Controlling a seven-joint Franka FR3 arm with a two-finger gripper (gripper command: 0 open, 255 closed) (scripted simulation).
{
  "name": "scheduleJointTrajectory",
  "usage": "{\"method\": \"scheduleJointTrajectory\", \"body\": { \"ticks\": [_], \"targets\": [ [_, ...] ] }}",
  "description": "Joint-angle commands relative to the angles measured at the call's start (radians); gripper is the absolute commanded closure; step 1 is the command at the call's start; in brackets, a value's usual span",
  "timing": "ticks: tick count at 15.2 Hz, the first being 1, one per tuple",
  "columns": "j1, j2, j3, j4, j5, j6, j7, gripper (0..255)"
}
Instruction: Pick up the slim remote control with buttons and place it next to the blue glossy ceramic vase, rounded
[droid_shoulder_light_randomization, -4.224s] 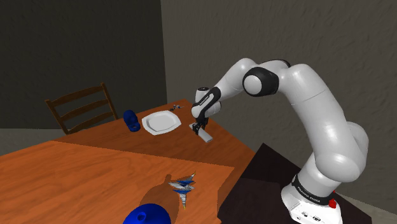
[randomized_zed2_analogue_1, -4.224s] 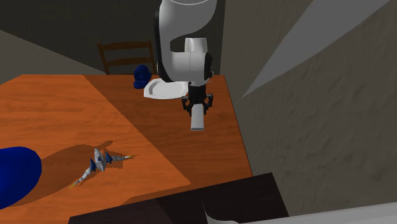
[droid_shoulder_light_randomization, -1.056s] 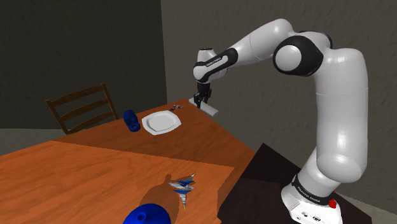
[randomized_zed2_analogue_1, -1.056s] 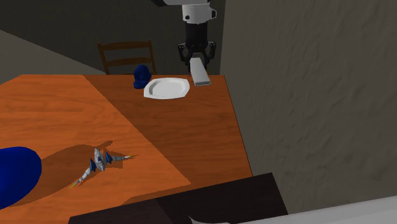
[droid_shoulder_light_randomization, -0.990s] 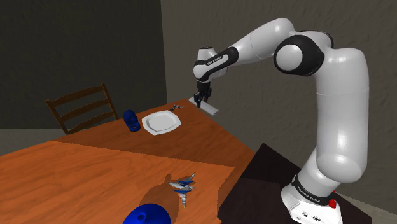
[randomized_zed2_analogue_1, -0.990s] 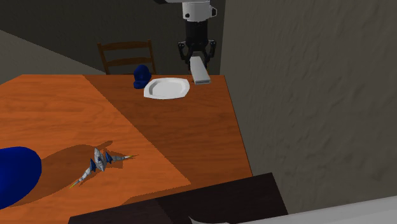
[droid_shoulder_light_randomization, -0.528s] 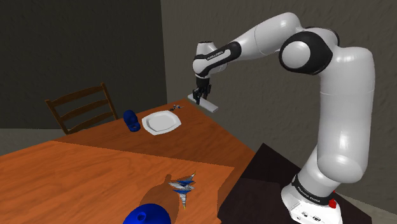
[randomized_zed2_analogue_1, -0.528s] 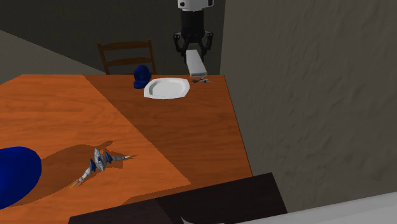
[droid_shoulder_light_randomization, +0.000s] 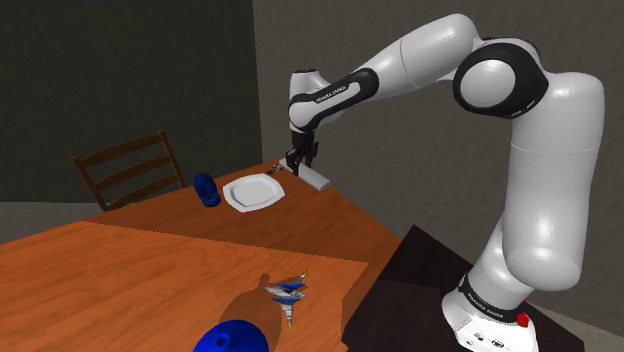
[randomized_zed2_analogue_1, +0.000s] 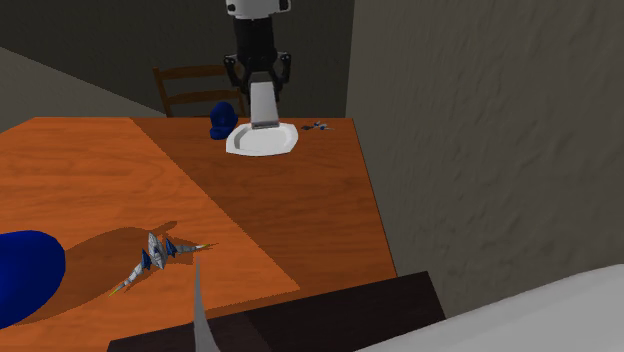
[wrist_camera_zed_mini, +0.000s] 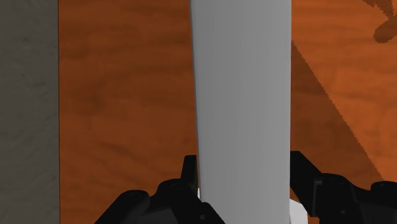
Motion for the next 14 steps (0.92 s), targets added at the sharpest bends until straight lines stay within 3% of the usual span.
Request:
{"method": "scheduleJointTrajectory", "body": {
  "ticks": [1,14],
  "targets": [
    [0.033,-0.02,0.013,-0.026,-0.007,0.006,0.05,255],
    [0.224,-0.007,0.101,-0.004,-0.043,-0.008,0.345,255]
  ]
}}
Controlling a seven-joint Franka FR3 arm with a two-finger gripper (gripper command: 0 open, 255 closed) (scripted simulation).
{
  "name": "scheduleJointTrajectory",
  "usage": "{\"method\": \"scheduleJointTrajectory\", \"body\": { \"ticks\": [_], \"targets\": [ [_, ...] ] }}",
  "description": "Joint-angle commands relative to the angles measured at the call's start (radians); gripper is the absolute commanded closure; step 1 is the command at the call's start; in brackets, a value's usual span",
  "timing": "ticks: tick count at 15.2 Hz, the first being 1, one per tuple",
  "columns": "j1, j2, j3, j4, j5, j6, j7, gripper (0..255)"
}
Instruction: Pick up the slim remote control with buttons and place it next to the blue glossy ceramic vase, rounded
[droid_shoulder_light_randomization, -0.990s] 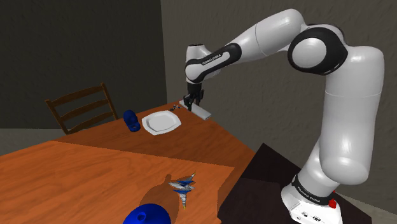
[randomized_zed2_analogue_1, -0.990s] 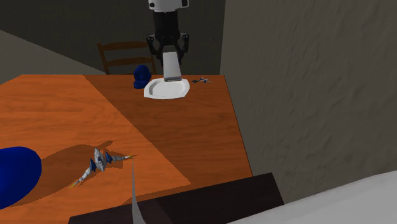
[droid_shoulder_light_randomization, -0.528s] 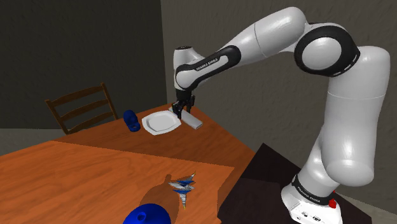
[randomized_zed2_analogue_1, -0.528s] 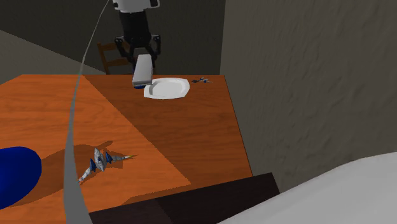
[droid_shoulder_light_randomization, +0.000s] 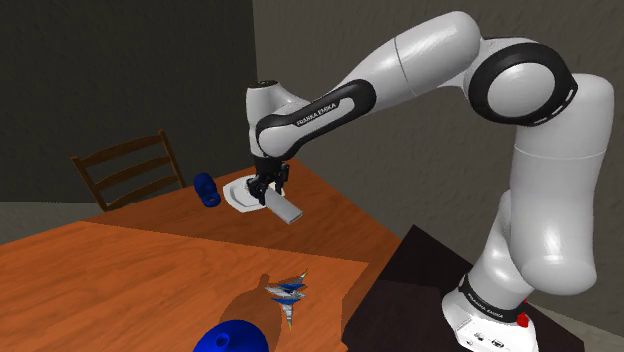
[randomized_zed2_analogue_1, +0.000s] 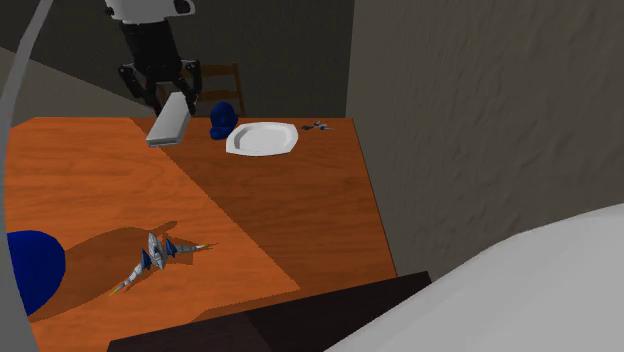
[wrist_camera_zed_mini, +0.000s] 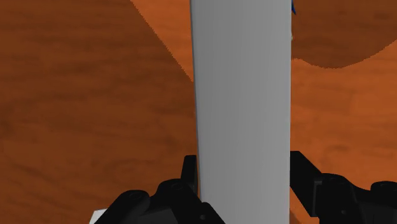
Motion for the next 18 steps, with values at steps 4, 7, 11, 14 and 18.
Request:
{"method": "scheduleJointTrajectory", "body": {
  "ticks": [4,7,11,14,18],
  "targets": [
    [0.073,0.043,0.031,0.07,-0.013,-0.029,0.11,255],
    [0.117,0.075,0.048,0.119,-0.022,-0.048,0.174,255],
    [0.124,0.098,0.049,0.111,-0.025,-0.018,0.184,255],
    [0.125,0.117,0.048,0.098,-0.027,0.015,0.186,255],
    [0.125,0.146,0.047,0.084,-0.03,0.057,0.188,255]
  ]
}}
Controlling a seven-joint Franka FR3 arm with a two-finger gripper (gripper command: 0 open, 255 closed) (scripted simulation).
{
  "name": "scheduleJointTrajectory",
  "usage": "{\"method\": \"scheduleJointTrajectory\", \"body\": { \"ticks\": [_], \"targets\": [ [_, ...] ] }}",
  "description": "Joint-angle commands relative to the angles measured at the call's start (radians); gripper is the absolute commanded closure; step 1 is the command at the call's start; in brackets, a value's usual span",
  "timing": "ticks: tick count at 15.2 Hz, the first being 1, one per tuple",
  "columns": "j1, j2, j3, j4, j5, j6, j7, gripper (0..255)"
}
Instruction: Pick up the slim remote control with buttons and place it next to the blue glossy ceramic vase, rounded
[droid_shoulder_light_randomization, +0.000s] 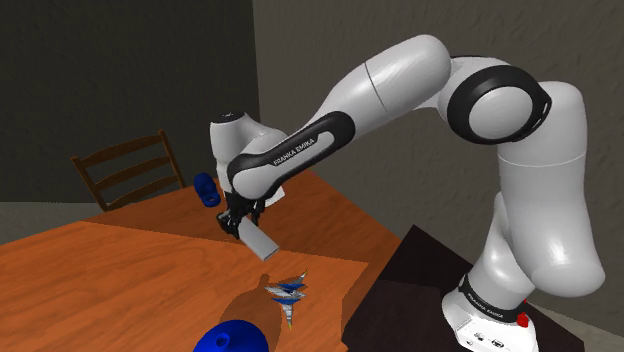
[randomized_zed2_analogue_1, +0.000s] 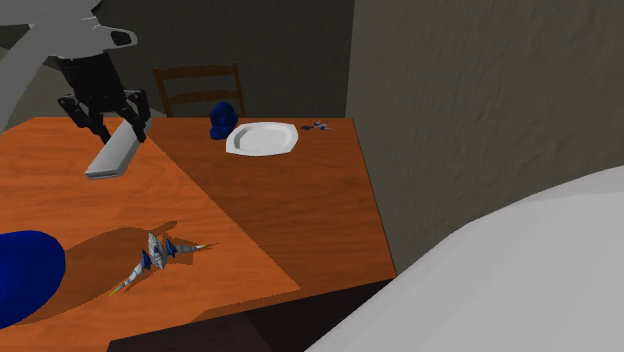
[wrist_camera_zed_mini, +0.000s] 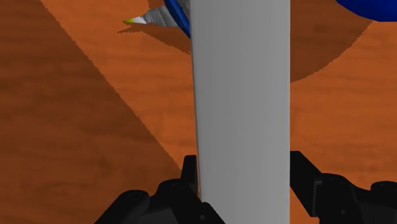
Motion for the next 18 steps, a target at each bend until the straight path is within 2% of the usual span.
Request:
{"method": "scheduleJointTrajectory", "body": {
  "ticks": [1,18],
  "targets": [
    [-0.001,0.016,-0.001,-0.005,-0.001,0.022,0.0,255],
    [0.005,0.164,-0.01,-0.022,-0.015,0.186,0.011,255]
  ]
}}
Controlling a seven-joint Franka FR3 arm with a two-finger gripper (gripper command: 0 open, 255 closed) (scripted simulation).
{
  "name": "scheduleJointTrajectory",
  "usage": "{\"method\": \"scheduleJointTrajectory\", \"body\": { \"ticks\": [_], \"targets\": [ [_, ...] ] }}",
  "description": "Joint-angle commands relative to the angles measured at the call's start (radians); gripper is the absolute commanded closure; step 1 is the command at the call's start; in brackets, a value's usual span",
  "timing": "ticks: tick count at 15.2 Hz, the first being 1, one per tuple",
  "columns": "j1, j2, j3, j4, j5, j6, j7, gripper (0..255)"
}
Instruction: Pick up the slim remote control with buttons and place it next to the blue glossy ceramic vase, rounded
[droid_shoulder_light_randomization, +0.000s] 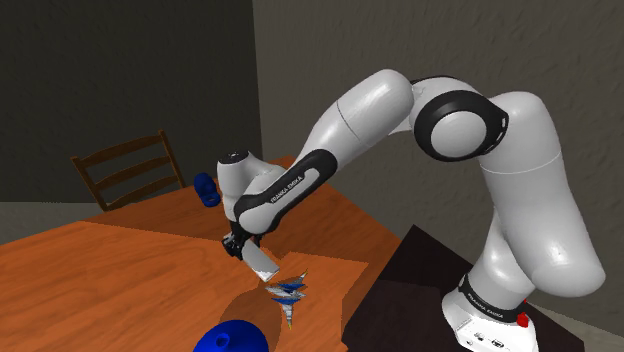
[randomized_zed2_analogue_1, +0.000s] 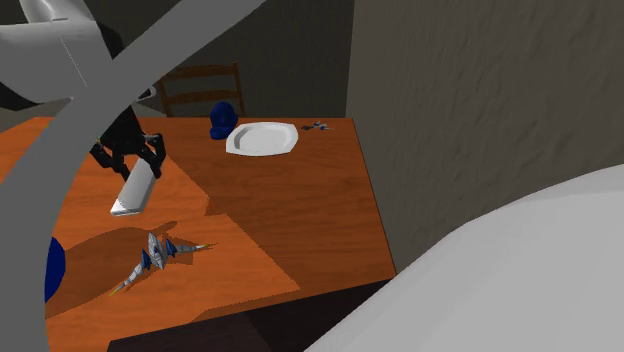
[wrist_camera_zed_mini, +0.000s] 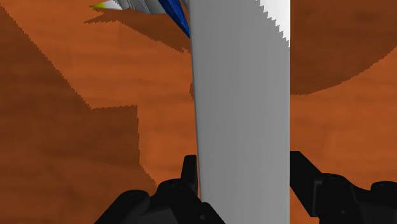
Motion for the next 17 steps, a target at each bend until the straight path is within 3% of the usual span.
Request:
{"method": "scheduleJointTrajectory", "body": {
  "ticks": [1,17],
  "targets": [
    [0.0,0.018,-0.001,-0.001,-0.002,0.019,0.001,255],
    [0.008,0.191,-0.012,0.047,-0.012,0.145,0.01,255]
  ]
}}
